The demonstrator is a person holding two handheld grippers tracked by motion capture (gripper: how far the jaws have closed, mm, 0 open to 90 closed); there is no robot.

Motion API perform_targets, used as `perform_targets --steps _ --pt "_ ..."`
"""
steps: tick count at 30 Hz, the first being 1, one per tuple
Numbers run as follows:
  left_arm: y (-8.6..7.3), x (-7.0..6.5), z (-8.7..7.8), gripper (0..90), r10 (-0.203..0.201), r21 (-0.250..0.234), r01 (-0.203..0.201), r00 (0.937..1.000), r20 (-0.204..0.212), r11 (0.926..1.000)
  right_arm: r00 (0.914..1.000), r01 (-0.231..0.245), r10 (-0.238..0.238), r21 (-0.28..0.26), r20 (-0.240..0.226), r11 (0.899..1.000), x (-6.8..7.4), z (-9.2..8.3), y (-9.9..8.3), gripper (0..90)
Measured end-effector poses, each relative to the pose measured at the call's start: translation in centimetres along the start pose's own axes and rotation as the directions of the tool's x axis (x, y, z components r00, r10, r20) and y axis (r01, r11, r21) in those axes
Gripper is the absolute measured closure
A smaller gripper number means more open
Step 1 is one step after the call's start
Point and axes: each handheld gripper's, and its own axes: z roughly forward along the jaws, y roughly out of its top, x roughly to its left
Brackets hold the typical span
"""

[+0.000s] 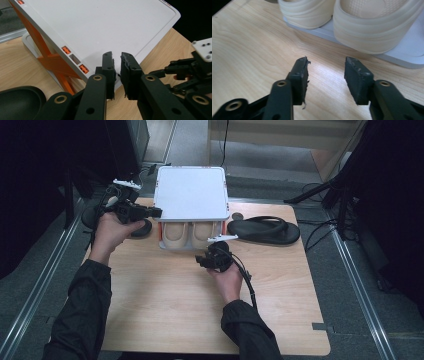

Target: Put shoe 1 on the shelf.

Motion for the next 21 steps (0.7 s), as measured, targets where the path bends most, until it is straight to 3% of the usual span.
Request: perform_targets --steps 5,7,11,16,21 --pt "0.1 -0.2 0.0 68.9 -0.004 0.006 0.004 0.9996 0.026 1.0 0.9989 0.014 -0.015 -0.037 -0.044 0.999 0.2 -1.6 -0.4 51.1" --pt "0.2 -0.5 0.0 61.3 -0.016 0.012 0.016 0.999 0.041 0.9998 0.9971 0.035 -0.038 -0.047 -0.065 0.998 0.2 -2.1 -0.6 50.8" --pt "0.3 -1.3 -0.1 51.3 -0.002 0.008 0.002 0.999 0.045 1.0 0.9925 0.075 -0.081 -0.075 -0.091 0.994 0.3 -3.2 -1.2 48.8" --pt "0.4 -1.8 -1.0 44.0 0.003 0.004 -0.004 0.9994 0.035 1.0 0.9904 0.07 -0.078 -0.074 -0.115 0.995 0.4 -4.7 -2.0 44.8" --pt "0.3 -2.2 -2.4 39.5 -0.011 -0.015 0.012 0.9995 0.028 0.9998 0.9882 0.102 -0.111 -0.089 -0.106 0.991 0.1 -6.1 -3.1 38.4"
